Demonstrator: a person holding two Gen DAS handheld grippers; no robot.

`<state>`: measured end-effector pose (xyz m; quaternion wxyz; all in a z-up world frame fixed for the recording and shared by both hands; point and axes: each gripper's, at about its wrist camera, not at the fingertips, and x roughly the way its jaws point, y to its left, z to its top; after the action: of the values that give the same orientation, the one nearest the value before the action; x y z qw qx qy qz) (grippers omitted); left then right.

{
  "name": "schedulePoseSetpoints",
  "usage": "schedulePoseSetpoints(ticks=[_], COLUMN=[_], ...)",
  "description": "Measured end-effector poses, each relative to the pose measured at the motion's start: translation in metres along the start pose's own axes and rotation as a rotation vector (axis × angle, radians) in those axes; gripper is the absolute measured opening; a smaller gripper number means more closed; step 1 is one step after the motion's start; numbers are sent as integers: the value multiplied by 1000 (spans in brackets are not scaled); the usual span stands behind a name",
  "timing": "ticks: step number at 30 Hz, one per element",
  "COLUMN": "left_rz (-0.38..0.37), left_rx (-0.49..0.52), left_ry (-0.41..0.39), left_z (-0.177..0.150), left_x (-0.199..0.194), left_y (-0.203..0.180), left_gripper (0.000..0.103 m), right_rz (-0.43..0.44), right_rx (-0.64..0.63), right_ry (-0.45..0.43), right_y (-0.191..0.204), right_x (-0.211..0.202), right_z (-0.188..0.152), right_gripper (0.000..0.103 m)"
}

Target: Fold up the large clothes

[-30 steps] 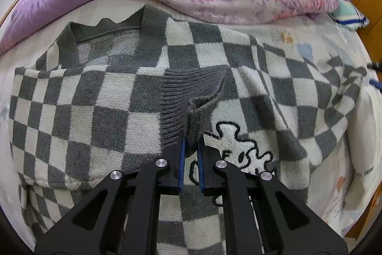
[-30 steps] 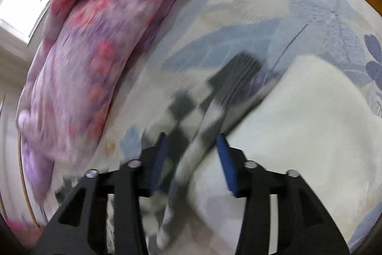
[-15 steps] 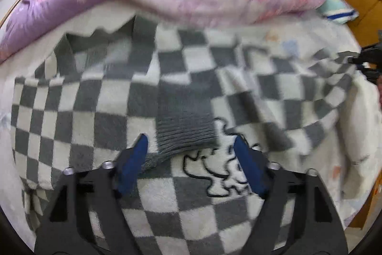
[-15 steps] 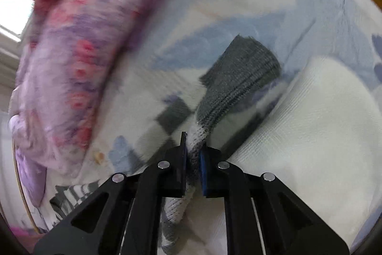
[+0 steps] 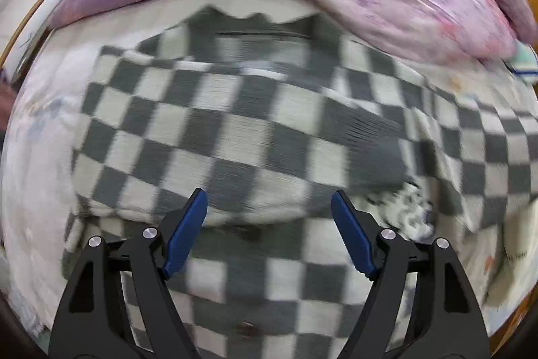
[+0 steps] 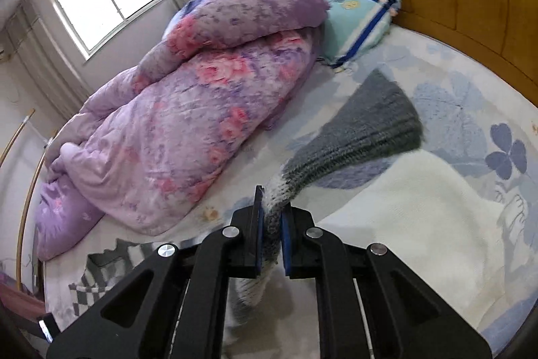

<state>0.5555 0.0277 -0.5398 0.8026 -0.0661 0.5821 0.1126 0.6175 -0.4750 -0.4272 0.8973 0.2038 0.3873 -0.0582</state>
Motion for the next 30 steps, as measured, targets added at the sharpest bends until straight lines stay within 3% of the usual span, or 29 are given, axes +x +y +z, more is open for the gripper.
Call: schedulePoseSetpoints(ticks=[4, 7, 14, 16, 22, 26, 30], left_rz=[42, 17, -60, -62, -71, -50, -57], left_rx=[-72, -114, -190, -198, -248, -294, -343], left_ry=[37, 57, 50, 37, 3, 2, 22], left_z=[7, 6, -7, -10, -21, -36, -49], left_x=[17, 19, 5, -1, -12, -11, -6], left_y=[48, 81, 154, 172, 230, 265, 291], left_gripper=[77, 77, 77, 77, 77, 77, 77], right_rz=[20, 57, 163, 184, 223, 211, 143], right_rx=[-100, -176, -363, -444, -646, -734, -766], right_ry=[-47, -71, -31, -2, 152, 332, 497], right_y=[58, 114, 265, 315, 414, 440, 448], right_x=[-16, -25, -18, -10, 33, 73, 103], right_z=[-6, -19, -91, -126, -234, -311, -354], right_gripper=[8, 8, 8, 8, 8, 11, 20])
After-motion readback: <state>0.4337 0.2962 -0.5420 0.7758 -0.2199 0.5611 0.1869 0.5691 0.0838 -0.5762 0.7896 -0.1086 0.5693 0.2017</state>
